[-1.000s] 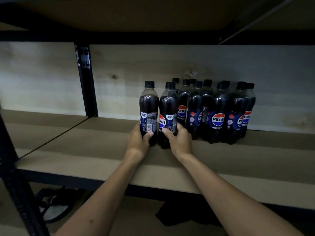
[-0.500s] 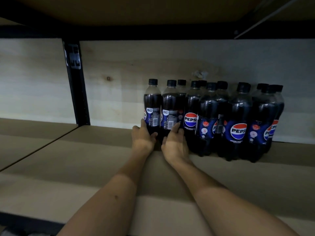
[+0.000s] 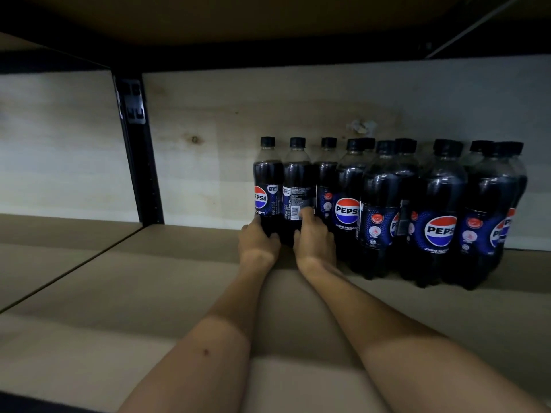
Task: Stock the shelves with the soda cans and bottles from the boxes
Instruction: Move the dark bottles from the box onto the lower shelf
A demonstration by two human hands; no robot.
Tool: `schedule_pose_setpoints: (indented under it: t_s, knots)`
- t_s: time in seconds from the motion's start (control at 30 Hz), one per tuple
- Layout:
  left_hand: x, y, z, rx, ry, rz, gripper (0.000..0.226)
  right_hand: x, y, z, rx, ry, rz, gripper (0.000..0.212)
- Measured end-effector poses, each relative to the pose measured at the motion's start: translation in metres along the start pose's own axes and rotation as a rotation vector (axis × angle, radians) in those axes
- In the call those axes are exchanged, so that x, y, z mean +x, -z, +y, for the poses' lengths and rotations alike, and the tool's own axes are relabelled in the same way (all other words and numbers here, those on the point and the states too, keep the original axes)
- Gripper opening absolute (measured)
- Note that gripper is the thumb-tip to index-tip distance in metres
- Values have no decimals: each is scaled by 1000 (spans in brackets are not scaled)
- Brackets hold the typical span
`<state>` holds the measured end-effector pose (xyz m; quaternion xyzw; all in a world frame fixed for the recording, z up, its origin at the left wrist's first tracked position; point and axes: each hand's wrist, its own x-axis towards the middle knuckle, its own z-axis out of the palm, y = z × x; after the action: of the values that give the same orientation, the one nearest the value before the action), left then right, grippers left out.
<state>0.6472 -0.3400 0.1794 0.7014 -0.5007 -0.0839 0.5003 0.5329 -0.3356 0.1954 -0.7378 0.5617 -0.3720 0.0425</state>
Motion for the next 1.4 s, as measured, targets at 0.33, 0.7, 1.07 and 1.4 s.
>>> schedule_pose_setpoints:
  t_s: [0.33,0.7,1.07,1.4]
  knots:
    - [-2,6,0,-24,33,-64,46,13,-6,6,-2,-80,-128,58]
    - [-42,33,3,93,23,-186,44,-25,22,12,-43,-58,-228,26]
    - [-136,84,15,459,-108,-394,37,-117,80,23,-41,43,-326,27]
    - [-255,131,18,581,-345,-240,59,-219,138,21,-131,181,-327,33]
